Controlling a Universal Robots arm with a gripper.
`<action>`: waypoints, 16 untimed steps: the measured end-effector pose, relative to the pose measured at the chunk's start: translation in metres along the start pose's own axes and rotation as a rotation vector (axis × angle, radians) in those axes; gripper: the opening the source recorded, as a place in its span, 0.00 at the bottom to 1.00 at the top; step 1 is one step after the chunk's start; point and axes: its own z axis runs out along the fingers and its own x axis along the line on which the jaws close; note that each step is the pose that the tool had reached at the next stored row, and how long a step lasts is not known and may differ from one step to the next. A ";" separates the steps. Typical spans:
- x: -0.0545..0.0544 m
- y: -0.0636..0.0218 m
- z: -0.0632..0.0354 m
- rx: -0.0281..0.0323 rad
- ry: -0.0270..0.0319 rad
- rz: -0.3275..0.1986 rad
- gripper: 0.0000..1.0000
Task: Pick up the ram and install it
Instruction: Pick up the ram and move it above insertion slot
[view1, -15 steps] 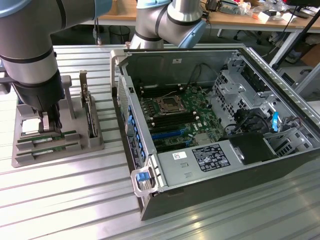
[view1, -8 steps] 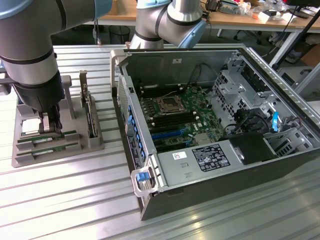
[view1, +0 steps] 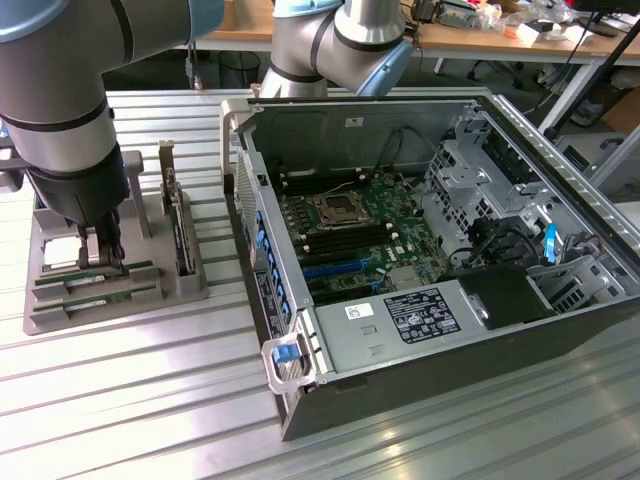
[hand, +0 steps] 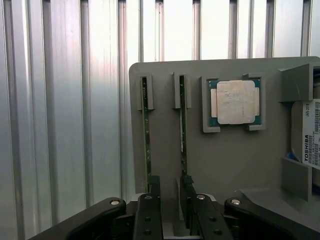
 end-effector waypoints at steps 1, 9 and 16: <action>0.000 0.0000 0.0002 0.0000 0.0000 0.000 0.30; 0.000 0.0000 0.0019 0.0001 -0.0001 0.000 0.30; 0.004 0.0019 0.0042 0.0000 0.0000 0.000 0.30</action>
